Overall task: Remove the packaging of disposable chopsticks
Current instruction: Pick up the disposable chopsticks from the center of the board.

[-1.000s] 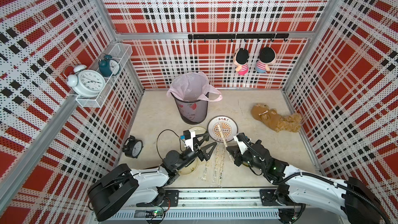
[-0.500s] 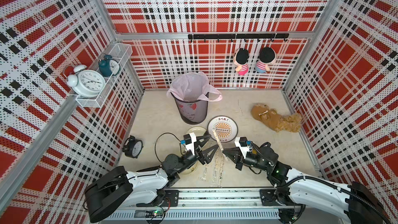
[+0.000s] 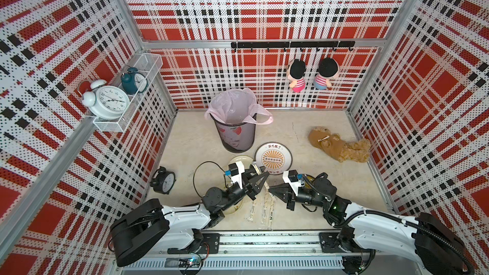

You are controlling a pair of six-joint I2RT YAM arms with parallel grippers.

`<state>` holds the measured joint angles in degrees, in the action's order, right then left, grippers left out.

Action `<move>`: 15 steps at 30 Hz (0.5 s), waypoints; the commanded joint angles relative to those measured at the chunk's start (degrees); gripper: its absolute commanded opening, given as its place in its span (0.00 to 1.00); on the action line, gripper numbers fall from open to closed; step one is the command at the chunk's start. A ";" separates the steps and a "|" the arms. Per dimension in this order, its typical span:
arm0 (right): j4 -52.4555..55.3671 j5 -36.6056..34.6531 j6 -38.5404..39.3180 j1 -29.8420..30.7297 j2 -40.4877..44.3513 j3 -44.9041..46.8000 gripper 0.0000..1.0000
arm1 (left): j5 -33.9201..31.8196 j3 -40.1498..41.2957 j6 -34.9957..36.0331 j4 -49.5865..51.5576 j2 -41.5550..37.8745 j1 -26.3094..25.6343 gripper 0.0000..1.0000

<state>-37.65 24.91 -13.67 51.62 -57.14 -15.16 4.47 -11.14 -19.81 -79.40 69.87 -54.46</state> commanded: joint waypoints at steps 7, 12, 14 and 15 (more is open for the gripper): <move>-5.54 2.19 1.57 -0.20 -3.10 -1.96 0.00 | 0.41 -0.69 0.14 -2.78 0.88 -0.30 0.03; -7.16 0.04 1.49 -0.21 -3.81 -1.46 0.52 | 1.18 -0.73 0.22 -3.05 0.98 -0.13 0.00; -5.72 -2.23 2.68 -0.24 -3.12 -1.35 0.73 | 2.40 -0.81 0.56 -3.13 0.81 0.17 0.00; -4.71 -3.27 3.65 -0.36 -2.45 -1.29 0.76 | 3.66 -0.89 0.70 -2.98 0.63 0.63 0.00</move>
<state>-41.89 24.32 -12.34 51.46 -60.75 -15.49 5.72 -11.16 -20.25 -80.62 70.57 -54.61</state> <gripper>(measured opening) 0.737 0.081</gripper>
